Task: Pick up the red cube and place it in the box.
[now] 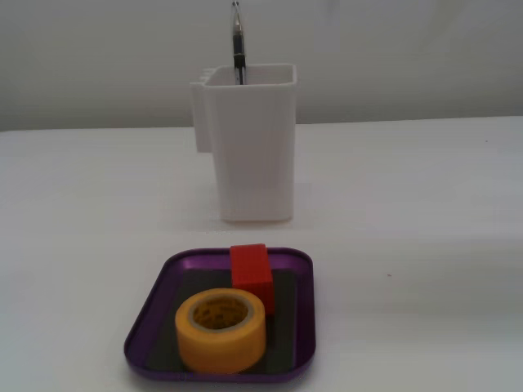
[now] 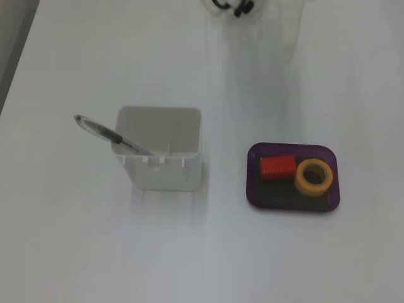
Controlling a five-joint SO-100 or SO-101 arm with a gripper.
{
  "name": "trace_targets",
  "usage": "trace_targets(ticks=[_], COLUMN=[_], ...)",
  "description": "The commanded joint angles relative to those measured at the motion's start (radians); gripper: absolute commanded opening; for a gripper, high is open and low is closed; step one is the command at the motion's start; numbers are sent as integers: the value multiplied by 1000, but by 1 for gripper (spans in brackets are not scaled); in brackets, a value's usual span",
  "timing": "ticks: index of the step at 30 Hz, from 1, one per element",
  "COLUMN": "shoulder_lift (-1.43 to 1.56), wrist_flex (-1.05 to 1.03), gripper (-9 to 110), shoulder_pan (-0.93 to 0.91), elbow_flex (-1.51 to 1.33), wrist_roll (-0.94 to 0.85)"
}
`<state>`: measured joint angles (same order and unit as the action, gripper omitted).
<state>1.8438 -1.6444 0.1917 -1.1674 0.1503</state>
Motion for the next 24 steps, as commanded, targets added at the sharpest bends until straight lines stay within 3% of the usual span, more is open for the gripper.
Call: trace_targets(ticks=[1, 7, 14, 24], shoulder_lift=[227, 557, 899, 1229], wrist_flex=[-11, 5, 173, 379], gripper=[20, 20, 20, 20], shoulder_pan=[-3, -5, -11, -189], elbow_flex=[-135, -532, -992, -1459], wrist_roll=[-9, -20, -181, -193])
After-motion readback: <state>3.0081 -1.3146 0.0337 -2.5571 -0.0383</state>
